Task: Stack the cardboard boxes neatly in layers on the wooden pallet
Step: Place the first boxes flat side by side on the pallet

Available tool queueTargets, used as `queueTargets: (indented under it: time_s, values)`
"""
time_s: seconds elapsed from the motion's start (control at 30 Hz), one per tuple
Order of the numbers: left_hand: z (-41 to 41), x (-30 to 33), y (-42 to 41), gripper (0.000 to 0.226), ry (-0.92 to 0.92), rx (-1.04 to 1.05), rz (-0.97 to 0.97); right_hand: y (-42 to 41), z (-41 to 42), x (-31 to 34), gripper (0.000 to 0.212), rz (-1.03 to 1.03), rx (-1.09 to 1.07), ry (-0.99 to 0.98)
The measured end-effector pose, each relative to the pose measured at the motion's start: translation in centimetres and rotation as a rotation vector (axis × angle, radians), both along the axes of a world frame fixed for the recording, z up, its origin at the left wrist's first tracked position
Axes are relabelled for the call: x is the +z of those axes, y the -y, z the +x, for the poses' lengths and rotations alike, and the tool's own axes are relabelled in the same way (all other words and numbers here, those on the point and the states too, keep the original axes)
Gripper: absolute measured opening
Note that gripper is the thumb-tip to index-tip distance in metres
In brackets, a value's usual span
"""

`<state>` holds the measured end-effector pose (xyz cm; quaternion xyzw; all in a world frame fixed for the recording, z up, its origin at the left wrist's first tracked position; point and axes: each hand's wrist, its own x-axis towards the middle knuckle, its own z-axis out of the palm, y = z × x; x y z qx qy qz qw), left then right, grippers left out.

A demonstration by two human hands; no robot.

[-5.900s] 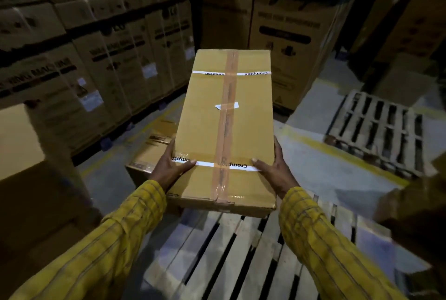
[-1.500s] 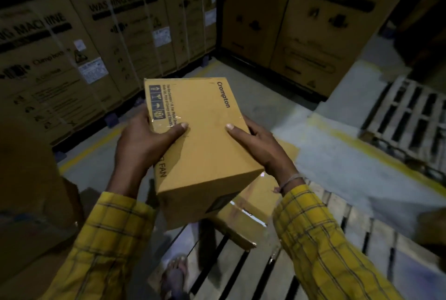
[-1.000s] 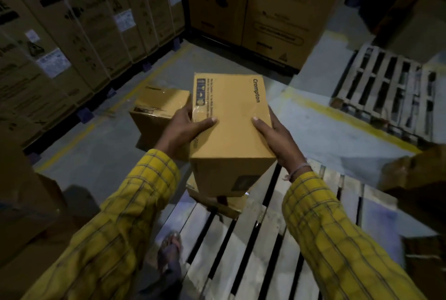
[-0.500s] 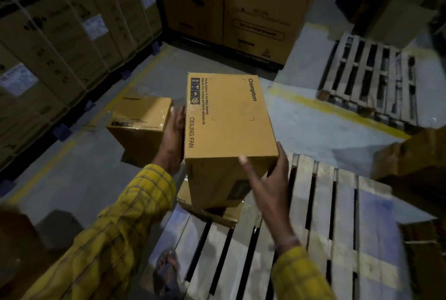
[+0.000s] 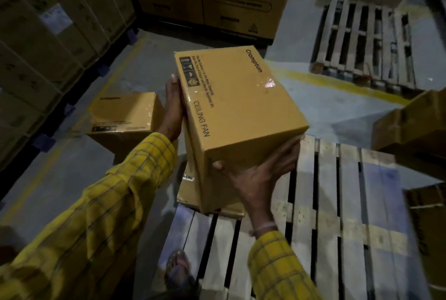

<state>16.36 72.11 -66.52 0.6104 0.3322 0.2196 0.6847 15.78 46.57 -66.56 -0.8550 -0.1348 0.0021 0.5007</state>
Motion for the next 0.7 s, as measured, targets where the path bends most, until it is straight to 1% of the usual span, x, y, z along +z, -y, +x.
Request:
queueTargets:
  time_s: [0.03,0.1,0.17,0.27,0.33,0.4,0.47,0.5,0.53,0.6,0.7]
  values:
    - [0.1,1.2,1.0,0.067,-0.03,-0.011,0.089,0.8,1.4,0.3,0.17,0.005,0.019,0.051]
    - [-0.2,2.8,2.3,0.054,-0.054,-0.018,0.252,2.6,4.7,1.4,0.16,0.047,0.069,0.08]
    - [-1.0,3.5,3.5,0.052,-0.038,-0.033,0.306,4.3,7.6,2.8,0.151,0.088,0.102,0.051]
    - [-3.1,1.9,5.1,0.059,-0.024,-0.016,0.303,5.8,10.1,2.8,0.136,0.078,0.24,-0.03]
    - [-4.7,-0.2,6.5,0.067,-0.024,-0.009,0.292,5.9,11.2,0.7,0.116,0.087,0.298,-0.141]
    - [-6.0,-2.5,7.8,0.073,-0.063,-0.031,0.254,5.9,11.5,-1.4,0.091,0.164,0.324,-0.316]
    - [-6.9,-4.0,8.5,0.076,-0.096,-0.07,0.191,6.1,11.0,-3.1,0.074,0.215,0.326,-0.439]
    - [-7.2,-4.7,8.7,0.076,-0.107,-0.094,0.159,6.4,10.2,-3.4,0.068,0.222,0.32,-0.466]
    - [-7.7,-5.3,8.9,0.074,-0.11,-0.113,0.123,6.8,9.1,-3.6,0.064,0.233,0.314,-0.479]
    - [-8.8,-6.8,9.5,0.072,-0.143,-0.143,0.059,7.9,6.4,-4.4,0.064,0.245,0.31,-0.506]
    - [-10.0,-8.7,11.0,0.08,-0.195,-0.178,-0.01,9.4,3.8,-6.7,0.077,0.21,0.274,-0.537]
